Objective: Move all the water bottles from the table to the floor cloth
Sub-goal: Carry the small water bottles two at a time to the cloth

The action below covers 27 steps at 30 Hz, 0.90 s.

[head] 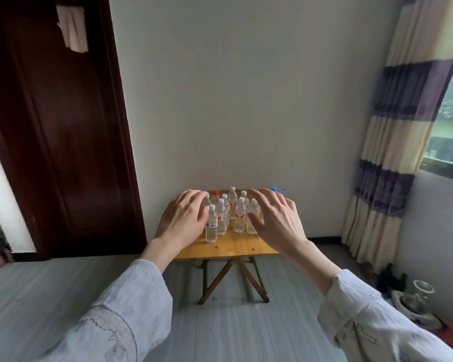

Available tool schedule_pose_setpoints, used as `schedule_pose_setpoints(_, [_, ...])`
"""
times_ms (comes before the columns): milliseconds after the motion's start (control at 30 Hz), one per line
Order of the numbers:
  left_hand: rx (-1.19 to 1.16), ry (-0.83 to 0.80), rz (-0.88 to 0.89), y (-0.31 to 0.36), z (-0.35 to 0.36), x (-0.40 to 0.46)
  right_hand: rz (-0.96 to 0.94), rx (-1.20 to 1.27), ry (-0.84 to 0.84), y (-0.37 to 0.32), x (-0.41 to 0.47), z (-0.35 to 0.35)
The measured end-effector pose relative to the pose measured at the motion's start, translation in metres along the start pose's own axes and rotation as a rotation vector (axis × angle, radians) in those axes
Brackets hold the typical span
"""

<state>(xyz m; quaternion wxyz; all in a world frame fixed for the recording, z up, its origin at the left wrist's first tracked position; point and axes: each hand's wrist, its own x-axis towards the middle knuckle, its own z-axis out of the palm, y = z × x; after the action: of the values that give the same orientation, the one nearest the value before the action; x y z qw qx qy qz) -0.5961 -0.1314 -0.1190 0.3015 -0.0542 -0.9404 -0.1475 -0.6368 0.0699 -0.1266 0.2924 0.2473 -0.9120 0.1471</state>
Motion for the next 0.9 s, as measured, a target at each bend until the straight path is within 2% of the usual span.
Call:
schedule_pose_setpoints(300, [-0.13, -0.035, -0.143, -0.074, 0.117, 0.132, 0.024, 0.131, -0.028, 0.078, 0.153, 0.119])
schedule_pose_setpoints(633, [-0.246, -0.094, -0.267, -0.213, 0.267, 0.231, 0.135, 0.242, -0.149, 0.125, 0.257, 0.304])
schedule_pose_setpoints(900, [-0.412, -0.303, -0.294, -0.314, 0.374, 0.282, 0.349, 0.243, -0.341, 0.14, 0.313, 0.441])
